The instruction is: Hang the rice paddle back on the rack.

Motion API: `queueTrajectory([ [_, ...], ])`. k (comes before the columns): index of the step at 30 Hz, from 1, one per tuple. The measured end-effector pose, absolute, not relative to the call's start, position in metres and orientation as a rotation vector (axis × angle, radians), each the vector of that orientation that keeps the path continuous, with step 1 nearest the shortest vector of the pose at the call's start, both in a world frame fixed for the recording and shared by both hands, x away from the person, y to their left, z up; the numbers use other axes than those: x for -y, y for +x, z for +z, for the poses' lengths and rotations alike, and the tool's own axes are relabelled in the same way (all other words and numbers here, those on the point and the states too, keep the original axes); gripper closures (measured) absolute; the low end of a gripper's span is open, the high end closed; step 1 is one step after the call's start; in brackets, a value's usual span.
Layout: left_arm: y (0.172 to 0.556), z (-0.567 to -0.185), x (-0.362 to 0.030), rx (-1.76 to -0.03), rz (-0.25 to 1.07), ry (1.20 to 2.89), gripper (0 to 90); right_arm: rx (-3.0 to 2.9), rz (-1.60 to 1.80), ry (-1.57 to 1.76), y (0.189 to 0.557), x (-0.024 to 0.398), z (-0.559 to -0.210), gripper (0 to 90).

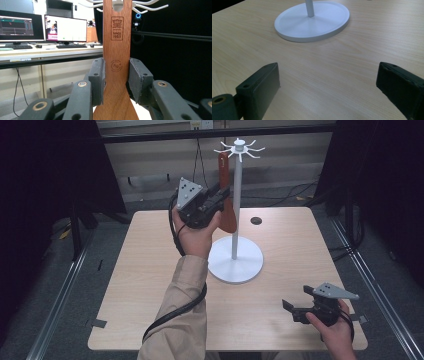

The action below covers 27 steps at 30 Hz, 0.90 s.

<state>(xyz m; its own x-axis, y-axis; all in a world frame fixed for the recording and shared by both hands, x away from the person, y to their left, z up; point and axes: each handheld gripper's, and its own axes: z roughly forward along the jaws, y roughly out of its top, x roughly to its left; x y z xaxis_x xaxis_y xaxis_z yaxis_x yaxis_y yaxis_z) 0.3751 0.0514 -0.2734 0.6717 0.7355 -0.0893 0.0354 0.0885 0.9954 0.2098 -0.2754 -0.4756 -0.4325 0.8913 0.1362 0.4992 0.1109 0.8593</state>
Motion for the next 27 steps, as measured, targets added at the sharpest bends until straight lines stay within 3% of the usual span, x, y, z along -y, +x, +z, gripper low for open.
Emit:
queueTrajectory([
  [15, 0.375, -0.278, -0.054, -0.707, 0.601, 1.378, 64.3, -1.978, 1.26, 1.352, 0.209, 0.275, -0.475, 4.5],
  [27, 0.371, -0.284, -0.063, -0.712, 0.627, 1.387, 49.1, -1.984, 1.251, 1.337, 0.209, 0.276, -0.475, 4.5],
])
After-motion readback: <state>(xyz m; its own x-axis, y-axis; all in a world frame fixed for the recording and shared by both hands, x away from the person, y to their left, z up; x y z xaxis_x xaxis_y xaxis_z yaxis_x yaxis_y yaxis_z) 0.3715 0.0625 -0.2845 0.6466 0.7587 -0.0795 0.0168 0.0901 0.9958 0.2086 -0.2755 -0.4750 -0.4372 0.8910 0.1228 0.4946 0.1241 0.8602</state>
